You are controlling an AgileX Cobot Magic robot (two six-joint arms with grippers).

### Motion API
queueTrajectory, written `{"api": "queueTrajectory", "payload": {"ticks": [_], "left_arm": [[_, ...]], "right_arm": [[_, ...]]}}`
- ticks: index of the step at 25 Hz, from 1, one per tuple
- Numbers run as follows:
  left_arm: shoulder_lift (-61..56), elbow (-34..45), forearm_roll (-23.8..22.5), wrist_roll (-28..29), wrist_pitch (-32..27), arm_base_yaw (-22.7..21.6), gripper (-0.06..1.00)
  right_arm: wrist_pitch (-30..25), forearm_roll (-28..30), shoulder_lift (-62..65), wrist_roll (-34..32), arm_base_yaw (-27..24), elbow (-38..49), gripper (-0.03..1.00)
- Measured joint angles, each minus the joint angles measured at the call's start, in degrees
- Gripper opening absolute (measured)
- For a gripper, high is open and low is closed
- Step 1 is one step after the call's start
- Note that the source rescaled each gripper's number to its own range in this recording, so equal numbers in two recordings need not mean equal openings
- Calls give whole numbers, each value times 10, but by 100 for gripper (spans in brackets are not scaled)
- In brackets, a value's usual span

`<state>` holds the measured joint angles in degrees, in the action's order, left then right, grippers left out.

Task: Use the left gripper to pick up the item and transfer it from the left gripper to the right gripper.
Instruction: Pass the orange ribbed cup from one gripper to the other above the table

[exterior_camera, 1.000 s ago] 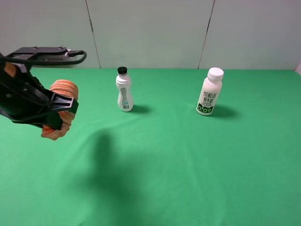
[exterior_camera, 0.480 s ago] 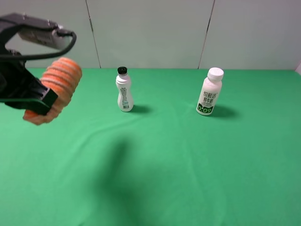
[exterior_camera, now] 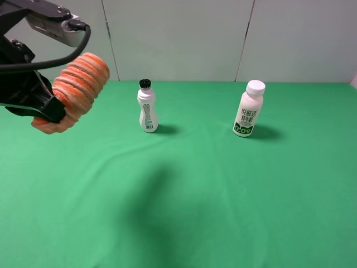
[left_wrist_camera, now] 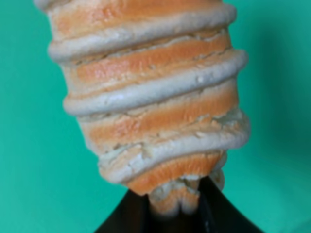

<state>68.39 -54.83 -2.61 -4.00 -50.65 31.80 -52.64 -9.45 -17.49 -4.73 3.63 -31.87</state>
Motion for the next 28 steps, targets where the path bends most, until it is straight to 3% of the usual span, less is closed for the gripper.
{"api": "queueTrajectory", "payload": {"ticks": [6, 15, 22, 28], "left_arm": [[0, 0, 65, -75, 26, 0, 1], [0, 0, 147, -200, 54, 0, 1], [0, 0, 162, -244, 80, 0, 1], [35, -13, 163, -264, 85, 0, 1]], "right_arm": [[64, -125, -136, 113, 0, -31, 100], [72, -335, -281, 351, 0, -79, 100], [28, -433, -361, 463, 0, -126, 100], [6, -493, -396, 516, 0, -134, 100]]}}
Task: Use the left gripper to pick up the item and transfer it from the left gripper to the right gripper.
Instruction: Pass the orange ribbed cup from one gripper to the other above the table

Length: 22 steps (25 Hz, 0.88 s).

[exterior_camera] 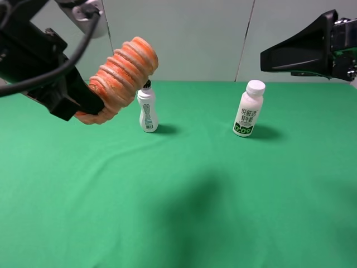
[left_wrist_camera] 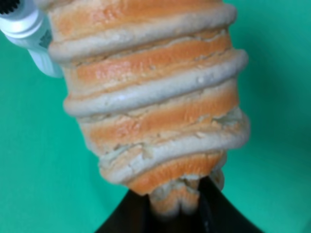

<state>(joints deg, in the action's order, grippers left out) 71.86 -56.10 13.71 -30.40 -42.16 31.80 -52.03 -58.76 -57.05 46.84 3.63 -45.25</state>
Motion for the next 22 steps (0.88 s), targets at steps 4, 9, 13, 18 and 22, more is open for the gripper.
{"api": "queueTrajectory", "payload": {"ticks": [4, 9, 13, 18, 22], "left_arm": [[36, -22, 11, -17, 1, 0, 1], [68, -41, 63, -81, -7, 0, 1], [84, -42, 84, -128, -7, 14, 1], [99, -53, 84, -182, -6, 61, 1], [120, -61, 79, -205, 5, 86, 1]], "right_arm": [[-7, -7, -6, 9, 0, 0, 100], [-10, -12, -6, 20, 0, 0, 100], [-11, -14, -6, 20, 0, 0, 100], [-16, -25, -6, 20, 0, 0, 100], [-35, -33, -6, 22, 0, 0, 100]]}}
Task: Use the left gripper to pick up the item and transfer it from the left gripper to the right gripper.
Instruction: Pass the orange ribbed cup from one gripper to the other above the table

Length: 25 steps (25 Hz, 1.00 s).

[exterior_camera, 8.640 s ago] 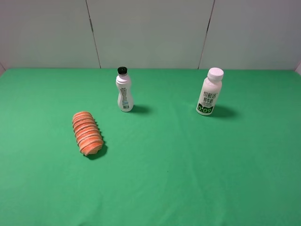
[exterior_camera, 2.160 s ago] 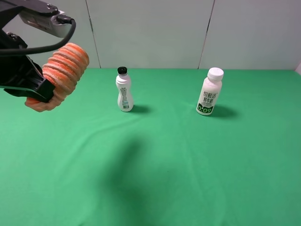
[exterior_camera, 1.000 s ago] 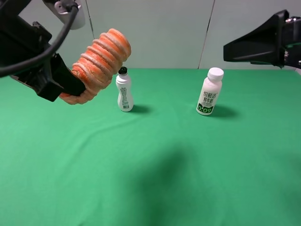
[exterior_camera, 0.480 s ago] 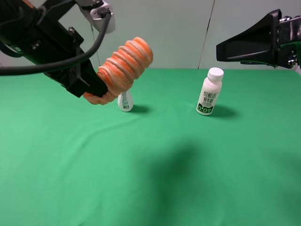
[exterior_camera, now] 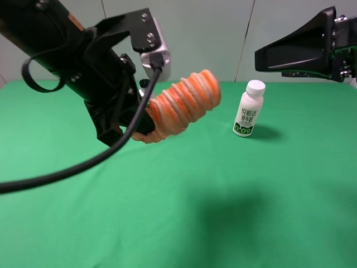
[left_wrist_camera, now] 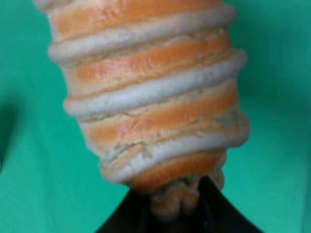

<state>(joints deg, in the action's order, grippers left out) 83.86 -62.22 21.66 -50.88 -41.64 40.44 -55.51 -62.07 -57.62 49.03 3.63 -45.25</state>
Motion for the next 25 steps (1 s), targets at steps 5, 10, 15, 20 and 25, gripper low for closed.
{"api": "queueTrajectory", "payload": {"ticks": [5, 10, 15, 20, 25], "left_arm": [[20, -20, -17, -7, 21, 30, 0], [23, -32, -17, -8, 46, 57, 0], [23, -32, -18, -9, 62, 71, 0], [23, -32, -24, -9, 79, 71, 0], [23, -32, -24, -9, 86, 71, 0]], "right_arm": [[1, -3, -5, 6, 24, 0, 100], [1, 5, -43, 12, 42, 0, 100], [-7, -16, -85, 43, 45, 0, 100], [-27, -49, -115, 74, 45, 0, 100], [-33, -58, -122, 83, 49, 0, 100]]}}
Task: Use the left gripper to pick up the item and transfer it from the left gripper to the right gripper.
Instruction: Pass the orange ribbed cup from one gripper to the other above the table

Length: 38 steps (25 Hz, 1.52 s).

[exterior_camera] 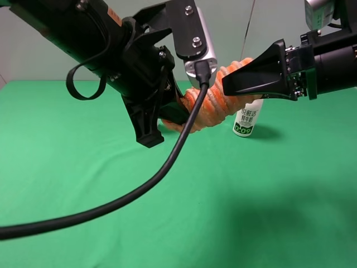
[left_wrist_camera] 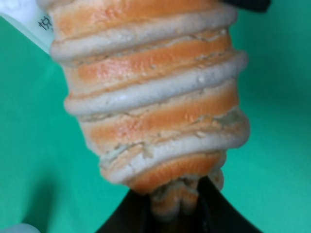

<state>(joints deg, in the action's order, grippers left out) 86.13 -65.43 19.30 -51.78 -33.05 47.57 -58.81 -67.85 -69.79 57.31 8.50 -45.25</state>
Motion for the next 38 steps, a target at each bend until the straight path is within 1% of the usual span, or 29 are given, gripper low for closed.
{"api": "queueTrajectory", "payload": {"ticks": [5, 6, 7, 8, 10, 12, 13, 14, 22, 27, 28, 29, 30, 32, 33, 34, 36, 38], "left_arm": [[0, 0, 0, 0, 1, 0, 0], [0, 0, 0, 0, 1, 0, 0], [0, 0, 0, 0, 1, 0, 0], [0, 0, 0, 0, 1, 0, 0], [0, 0, -1, 0, 1, 0, 0], [0, 0, -3, 0, 1, 0, 0], [0, 0, -3, 0, 1, 0, 0], [0, 0, -4, 0, 1, 0, 0], [0, 0, -4, 0, 1, 0, 0], [0, 0, -11, -1, 13, 0, 1], [0, 0, -11, -1, 16, 0, 4], [0, 0, -12, -1, 18, 0, 10], [0, 0, -13, -1, 23, 0, 22], [0, 0, -15, 0, 33, 0, 53], [0, 0, -15, 4, 37, 0, 72], [0, 0, -15, 8, 40, 0, 83], [0, 0, -15, 12, 42, 0, 93], [0, 0, -15, 13, 43, 0, 97]], "right_arm": [[7, -2, 0, 9, 28, 0, 100], [8, -2, 0, 11, 31, 0, 97], [10, -2, 0, 13, 35, 0, 92], [10, -3, 0, 15, 37, 0, 83], [11, -2, 0, 16, 37, 0, 60], [11, -2, 0, 17, 37, 0, 29], [12, -3, 0, 17, 37, 0, 17], [12, -4, 0, 18, 37, 0, 7], [12, -4, 0, 18, 37, 0, 6], [13, -4, 0, 18, 37, 0, 6], [14, -6, 0, 18, 37, 0, 6], [14, -6, 0, 18, 37, 0, 6], [15, -6, 0, 18, 37, -1, 6], [13, -6, 0, 18, 37, -2, 6], [11, -3, 0, 18, 37, -2, 6], [10, -2, 0, 18, 37, -2, 6], [10, -1, 0, 18, 37, -2, 6], [10, -1, 0, 18, 37, -2, 6]]}}
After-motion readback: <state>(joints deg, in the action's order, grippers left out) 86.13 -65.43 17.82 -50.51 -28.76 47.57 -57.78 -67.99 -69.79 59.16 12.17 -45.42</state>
